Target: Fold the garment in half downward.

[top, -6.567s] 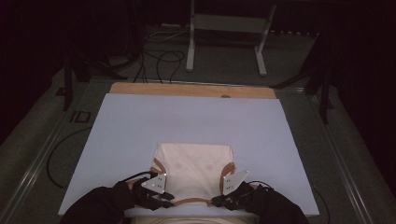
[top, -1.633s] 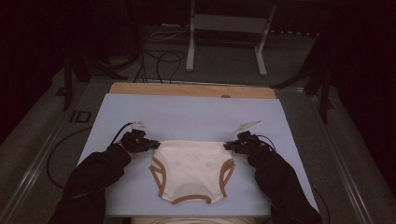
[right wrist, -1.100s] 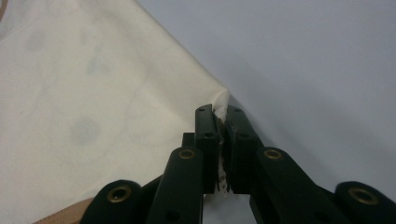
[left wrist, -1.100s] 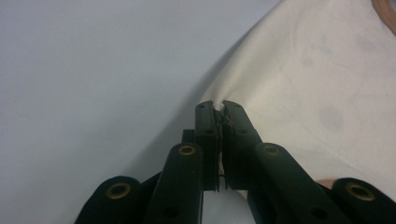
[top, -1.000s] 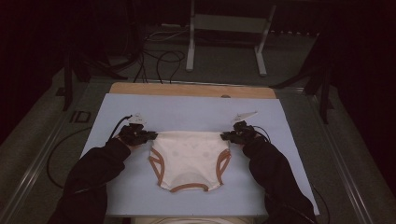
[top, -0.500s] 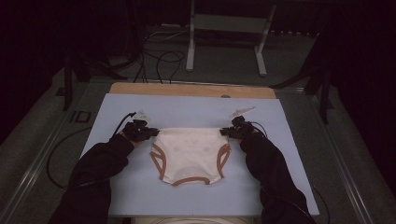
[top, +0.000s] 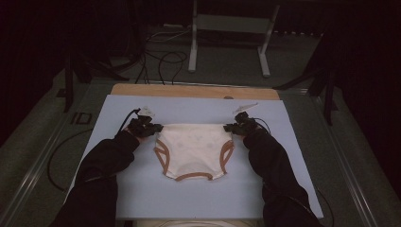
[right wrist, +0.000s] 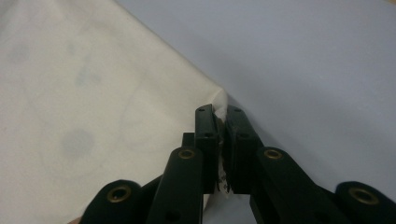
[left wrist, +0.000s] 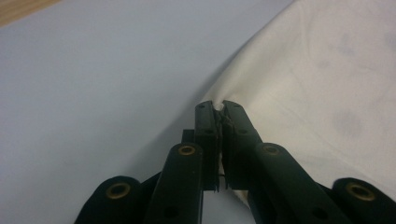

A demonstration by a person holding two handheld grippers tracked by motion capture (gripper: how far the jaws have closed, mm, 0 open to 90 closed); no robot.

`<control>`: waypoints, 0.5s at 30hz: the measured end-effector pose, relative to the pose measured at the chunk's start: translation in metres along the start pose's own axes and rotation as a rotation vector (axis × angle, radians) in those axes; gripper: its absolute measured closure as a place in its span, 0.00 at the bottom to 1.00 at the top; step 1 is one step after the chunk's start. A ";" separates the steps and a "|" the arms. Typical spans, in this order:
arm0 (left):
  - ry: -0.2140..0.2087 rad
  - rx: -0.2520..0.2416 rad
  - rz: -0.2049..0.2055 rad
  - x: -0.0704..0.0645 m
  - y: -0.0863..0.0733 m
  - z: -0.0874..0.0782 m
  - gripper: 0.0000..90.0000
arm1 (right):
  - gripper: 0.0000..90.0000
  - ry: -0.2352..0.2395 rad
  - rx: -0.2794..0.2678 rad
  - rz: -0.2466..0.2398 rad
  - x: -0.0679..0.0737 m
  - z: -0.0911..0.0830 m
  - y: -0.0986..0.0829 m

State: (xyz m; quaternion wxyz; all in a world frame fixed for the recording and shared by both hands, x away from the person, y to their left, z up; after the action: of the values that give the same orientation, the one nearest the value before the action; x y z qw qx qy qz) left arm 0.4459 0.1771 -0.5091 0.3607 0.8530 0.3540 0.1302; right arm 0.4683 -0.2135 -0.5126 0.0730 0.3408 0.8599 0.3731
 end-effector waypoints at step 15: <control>0.009 0.013 -0.024 0.006 0.003 0.013 0.95 | 0.94 -0.021 0.014 0.025 -0.008 0.007 0.001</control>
State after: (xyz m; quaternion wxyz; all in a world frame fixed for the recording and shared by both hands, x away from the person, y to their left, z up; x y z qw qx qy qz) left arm 0.4578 0.1725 -0.5165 0.3553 0.8503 0.3667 0.1275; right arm 0.4770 -0.2139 -0.5180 0.0748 0.3559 0.8574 0.3641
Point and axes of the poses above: each handheld gripper's, and its own axes: z roughly forward along the jaws, y roughly out of its top, x roughly to its left, the point moved 1 cm from there along z, roughly forward along the jaws, and after that the axes turned 2 degrees about y, right-handed, at the moved point
